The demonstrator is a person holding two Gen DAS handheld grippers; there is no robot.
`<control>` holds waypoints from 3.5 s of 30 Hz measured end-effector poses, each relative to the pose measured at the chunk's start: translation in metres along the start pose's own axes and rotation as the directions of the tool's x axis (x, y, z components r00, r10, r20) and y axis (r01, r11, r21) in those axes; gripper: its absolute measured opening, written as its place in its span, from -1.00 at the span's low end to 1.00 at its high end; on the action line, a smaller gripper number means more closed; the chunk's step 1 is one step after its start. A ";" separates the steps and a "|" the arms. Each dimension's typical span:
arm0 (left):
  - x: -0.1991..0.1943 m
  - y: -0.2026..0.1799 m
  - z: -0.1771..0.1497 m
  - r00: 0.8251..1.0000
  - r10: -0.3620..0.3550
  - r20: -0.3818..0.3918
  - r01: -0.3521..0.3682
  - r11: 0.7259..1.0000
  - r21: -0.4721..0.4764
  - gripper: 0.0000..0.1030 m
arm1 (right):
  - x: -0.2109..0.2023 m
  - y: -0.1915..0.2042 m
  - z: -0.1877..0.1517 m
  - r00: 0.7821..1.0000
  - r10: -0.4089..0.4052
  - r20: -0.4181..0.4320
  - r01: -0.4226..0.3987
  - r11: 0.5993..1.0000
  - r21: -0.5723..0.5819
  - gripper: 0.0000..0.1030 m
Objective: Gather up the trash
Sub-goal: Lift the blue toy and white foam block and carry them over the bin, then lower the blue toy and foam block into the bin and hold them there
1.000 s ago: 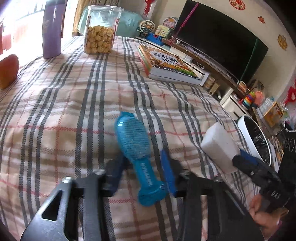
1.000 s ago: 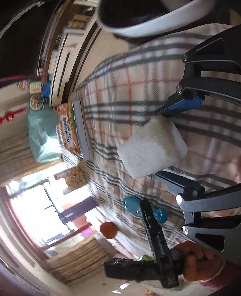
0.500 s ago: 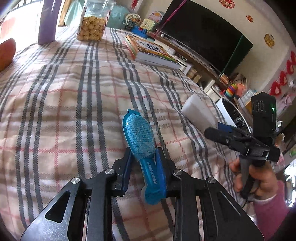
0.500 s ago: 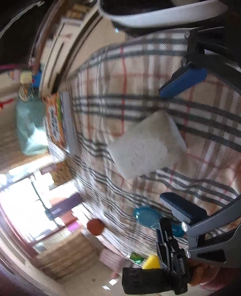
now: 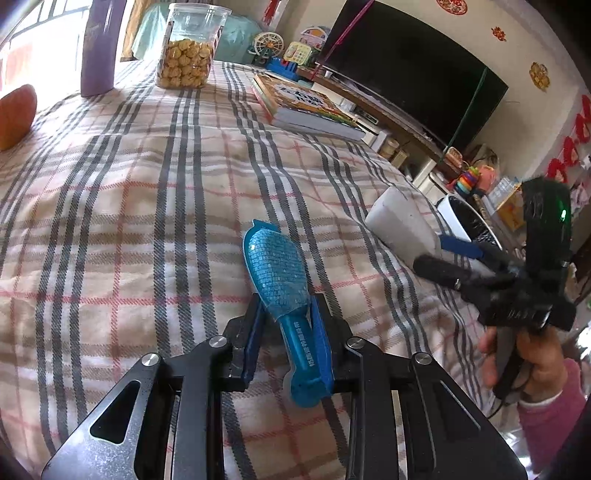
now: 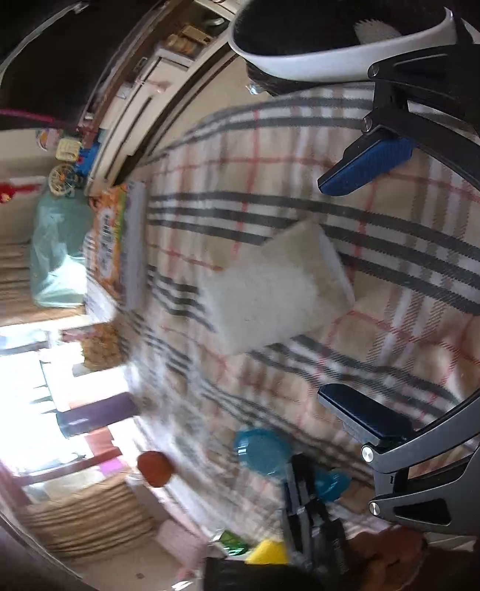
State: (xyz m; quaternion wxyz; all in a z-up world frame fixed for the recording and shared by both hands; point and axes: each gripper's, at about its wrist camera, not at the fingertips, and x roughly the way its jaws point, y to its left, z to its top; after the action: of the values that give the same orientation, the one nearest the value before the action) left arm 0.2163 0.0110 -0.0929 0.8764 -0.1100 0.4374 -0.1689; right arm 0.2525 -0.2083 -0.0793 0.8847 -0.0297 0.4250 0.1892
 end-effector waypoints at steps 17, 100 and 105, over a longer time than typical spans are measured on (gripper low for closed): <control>-0.001 -0.040 0.000 0.997 0.071 0.039 -0.072 0.997 0.038 -0.55 | -0.023 -0.011 -0.007 0.996 0.024 0.081 -0.031 0.996 0.081 0.11; 0.059 -0.279 0.028 0.995 -0.095 -0.031 0.099 0.885 0.456 -0.56 | -0.158 -0.178 -0.080 0.955 -0.171 0.244 0.046 0.893 0.448 0.13; 0.062 -0.282 0.031 0.995 -0.095 -0.031 0.099 0.883 0.458 -0.56 | -0.155 -0.183 -0.076 0.957 -0.172 0.235 0.052 0.896 0.441 0.13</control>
State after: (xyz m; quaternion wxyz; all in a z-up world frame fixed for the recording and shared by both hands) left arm 0.2197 -0.2704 -0.0234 0.8663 0.0792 0.3823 -0.3115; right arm 0.1746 -0.4416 -0.0290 0.9281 0.1676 0.3300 0.0411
